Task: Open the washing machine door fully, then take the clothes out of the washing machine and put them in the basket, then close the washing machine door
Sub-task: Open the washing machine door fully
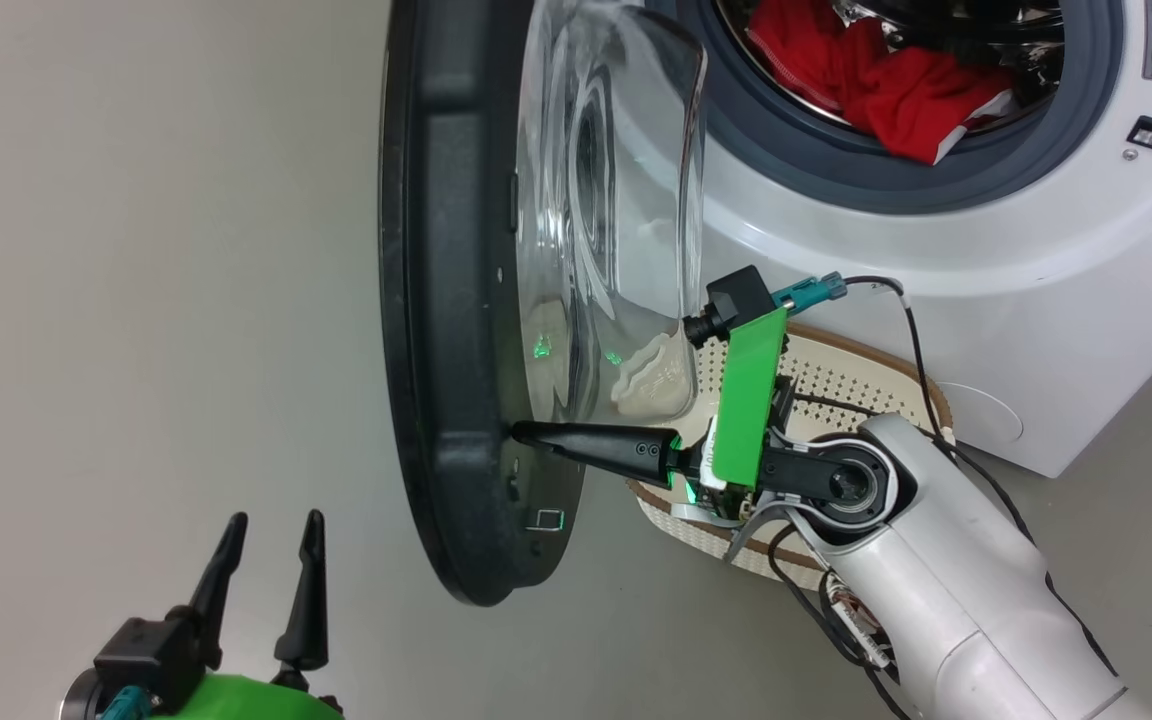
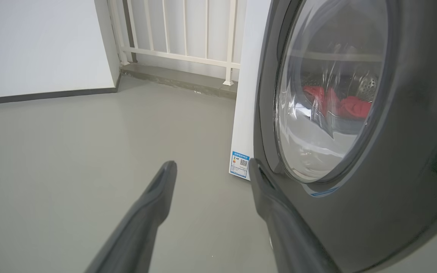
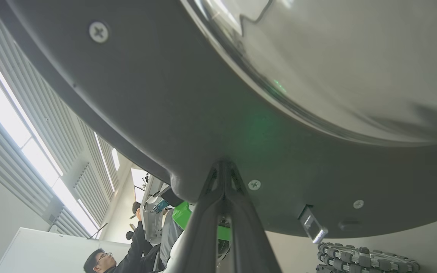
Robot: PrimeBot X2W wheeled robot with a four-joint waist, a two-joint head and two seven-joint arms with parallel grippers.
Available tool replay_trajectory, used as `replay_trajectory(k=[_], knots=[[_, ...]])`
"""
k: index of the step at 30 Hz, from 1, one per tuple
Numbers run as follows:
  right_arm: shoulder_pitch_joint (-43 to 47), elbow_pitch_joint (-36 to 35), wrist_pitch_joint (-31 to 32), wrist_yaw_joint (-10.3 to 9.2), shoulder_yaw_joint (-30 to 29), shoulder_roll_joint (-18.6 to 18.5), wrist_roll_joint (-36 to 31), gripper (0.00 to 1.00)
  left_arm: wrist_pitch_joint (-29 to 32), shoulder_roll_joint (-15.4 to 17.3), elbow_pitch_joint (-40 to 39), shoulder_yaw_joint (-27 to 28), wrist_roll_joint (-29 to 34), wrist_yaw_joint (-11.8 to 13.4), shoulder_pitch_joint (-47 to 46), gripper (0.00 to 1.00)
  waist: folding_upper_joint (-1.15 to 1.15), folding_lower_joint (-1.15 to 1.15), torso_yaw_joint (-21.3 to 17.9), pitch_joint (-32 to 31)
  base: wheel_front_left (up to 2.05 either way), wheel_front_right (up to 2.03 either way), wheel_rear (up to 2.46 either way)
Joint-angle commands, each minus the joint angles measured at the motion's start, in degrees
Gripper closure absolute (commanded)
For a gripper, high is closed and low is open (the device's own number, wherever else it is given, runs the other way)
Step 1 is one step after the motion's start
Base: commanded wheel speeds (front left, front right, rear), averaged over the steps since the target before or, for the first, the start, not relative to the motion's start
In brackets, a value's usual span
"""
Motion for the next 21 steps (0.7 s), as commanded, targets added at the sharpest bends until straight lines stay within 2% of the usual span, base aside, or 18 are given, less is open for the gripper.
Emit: replay_trajectory(k=[1, 12, 21], knots=[[-1.63, -1.64, -0.46, 0.09, 1.26, 2.2, 0.53, 1.0, -0.7, 0.92, -1.24, 2.16, -0.41, -0.17, -1.52, 0.0, 0.0, 0.0, 0.1, 0.18, 0.0, 0.0, 0.0], [-2.8, -1.25, -1.47, 0.09, 3.17, 2.2, 2.12, 1.0, -0.7, 0.92, -1.56, 2.6, -0.55, -0.03, -1.46, 0.0, 0.0, 0.0, 0.18, 0.33, 0.0, 0.0, 0.0], [-1.58, -0.8, -2.42, 0.09, 1.89, 2.2, 0.7, 1.0, -0.7, 0.92, -1.09, 2.3, -0.38, -0.02, -1.31, 0.0, 0.0, 0.0, -0.17, -0.62, 0.0, 0.0, 0.0]])
